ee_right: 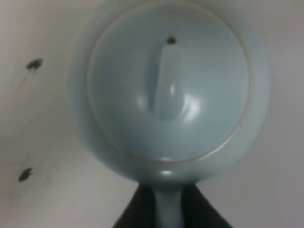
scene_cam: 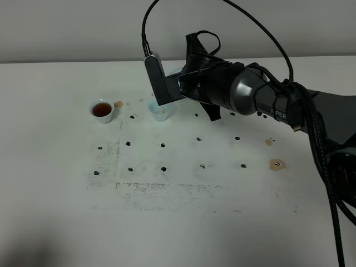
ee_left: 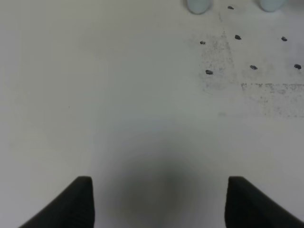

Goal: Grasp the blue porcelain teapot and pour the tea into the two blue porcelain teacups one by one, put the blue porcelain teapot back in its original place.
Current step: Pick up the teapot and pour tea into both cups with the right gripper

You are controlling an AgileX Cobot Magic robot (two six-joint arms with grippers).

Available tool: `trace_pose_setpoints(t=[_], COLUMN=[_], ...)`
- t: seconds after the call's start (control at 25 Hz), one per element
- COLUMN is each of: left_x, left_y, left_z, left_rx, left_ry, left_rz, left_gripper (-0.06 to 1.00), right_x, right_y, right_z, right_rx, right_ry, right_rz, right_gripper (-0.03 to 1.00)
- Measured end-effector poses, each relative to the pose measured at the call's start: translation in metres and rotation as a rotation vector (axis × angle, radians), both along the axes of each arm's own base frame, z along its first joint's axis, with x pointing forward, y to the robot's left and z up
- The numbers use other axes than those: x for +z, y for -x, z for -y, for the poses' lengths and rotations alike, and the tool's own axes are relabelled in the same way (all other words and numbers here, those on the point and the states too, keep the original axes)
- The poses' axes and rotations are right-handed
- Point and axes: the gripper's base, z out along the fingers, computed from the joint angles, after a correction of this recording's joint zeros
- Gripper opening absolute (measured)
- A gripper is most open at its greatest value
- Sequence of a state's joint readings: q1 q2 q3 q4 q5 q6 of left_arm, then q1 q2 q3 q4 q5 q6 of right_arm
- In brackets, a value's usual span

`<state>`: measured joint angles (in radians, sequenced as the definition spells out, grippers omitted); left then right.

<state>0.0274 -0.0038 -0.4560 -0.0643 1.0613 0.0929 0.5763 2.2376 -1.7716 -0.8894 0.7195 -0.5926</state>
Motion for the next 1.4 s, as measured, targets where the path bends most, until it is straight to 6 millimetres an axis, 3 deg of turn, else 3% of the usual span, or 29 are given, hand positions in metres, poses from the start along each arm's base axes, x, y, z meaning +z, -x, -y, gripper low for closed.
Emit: trace_pose_setpoints(t=[1.4], left_x=[0.0], left_y=[0.0], left_z=[0.0], left_rx=[-0.001], left_ry=[-0.001], left_rz=[0.0], left_gripper=[0.6], right_x=[0.0077], right_y=[-0.0042], right_z=[-0.0019], right_rx=[0.11], right_ry=[0.154], right_rz=[0.081], right_gripper=[0.08])
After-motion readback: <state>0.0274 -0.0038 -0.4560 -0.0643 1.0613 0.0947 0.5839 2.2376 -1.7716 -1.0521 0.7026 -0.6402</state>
